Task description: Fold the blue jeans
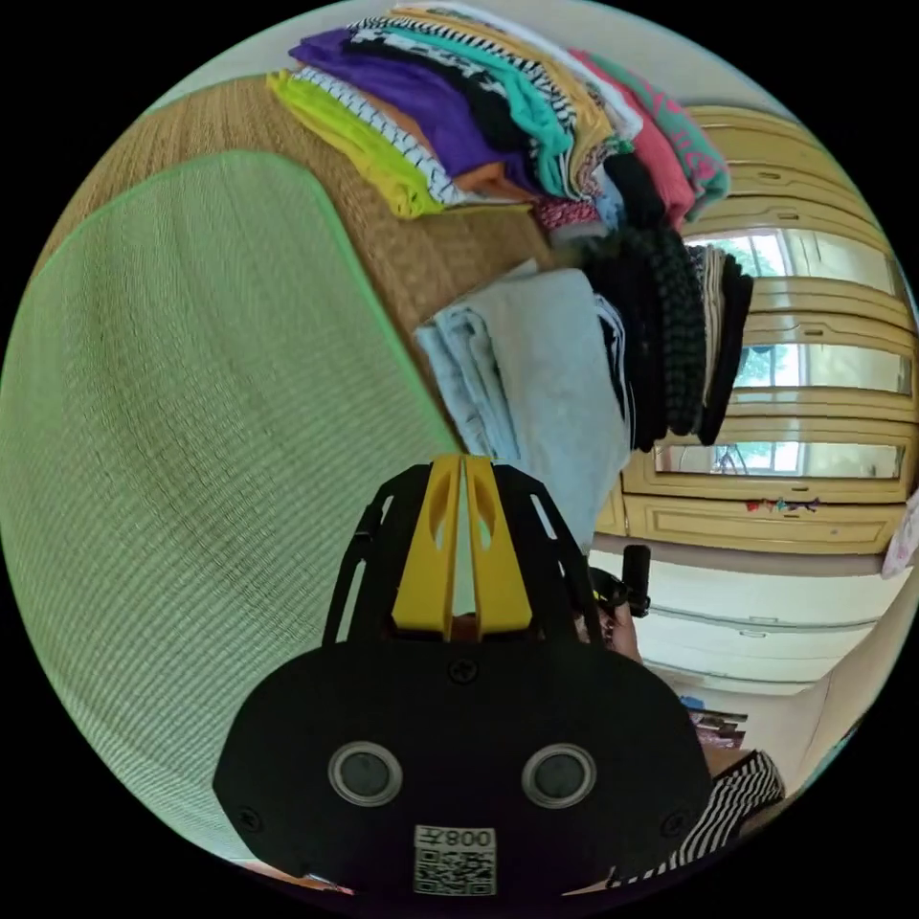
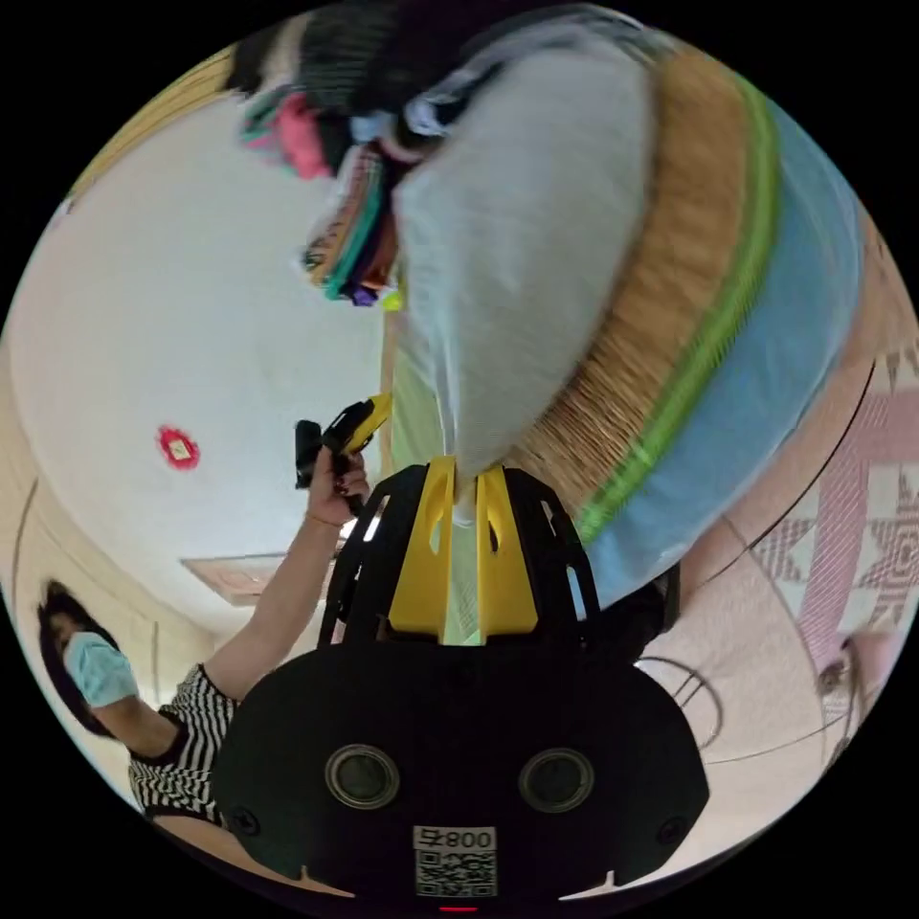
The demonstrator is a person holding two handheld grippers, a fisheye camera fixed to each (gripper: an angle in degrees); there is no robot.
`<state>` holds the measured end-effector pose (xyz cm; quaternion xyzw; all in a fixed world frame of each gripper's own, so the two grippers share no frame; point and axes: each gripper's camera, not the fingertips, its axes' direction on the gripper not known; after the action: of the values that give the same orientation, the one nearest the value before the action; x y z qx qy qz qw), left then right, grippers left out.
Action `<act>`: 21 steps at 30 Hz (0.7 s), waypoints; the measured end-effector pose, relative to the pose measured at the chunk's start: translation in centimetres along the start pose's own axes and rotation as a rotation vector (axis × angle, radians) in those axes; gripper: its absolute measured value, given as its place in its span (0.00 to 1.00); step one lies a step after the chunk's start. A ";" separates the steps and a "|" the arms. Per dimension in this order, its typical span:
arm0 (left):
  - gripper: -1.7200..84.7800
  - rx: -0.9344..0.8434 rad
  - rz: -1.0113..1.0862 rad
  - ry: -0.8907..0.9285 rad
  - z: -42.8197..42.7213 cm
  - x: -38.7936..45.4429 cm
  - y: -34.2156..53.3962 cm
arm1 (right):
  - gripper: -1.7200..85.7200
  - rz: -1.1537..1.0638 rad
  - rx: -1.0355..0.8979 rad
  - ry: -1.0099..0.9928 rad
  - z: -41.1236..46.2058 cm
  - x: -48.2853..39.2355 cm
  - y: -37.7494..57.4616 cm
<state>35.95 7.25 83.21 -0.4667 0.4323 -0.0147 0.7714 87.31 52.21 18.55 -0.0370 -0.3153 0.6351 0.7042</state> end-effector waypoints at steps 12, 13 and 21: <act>0.02 -0.033 0.306 0.077 13.0 13.7 -5.3 | 0.04 -0.116 0.185 0.107 -6.6 -4.4 2.7; 0.02 -0.072 0.341 -0.017 14.9 14.8 -5.7 | 0.03 -0.148 0.228 0.146 -7.2 -5.6 3.2; 0.02 -0.022 0.391 -0.149 17.1 20.4 -3.8 | 0.02 -0.303 0.106 0.511 -3.8 -10.5 2.4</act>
<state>61.84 8.52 75.90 -0.3823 0.4566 0.1742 0.7842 87.13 44.37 10.22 -0.1115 -0.0961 0.5083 0.8485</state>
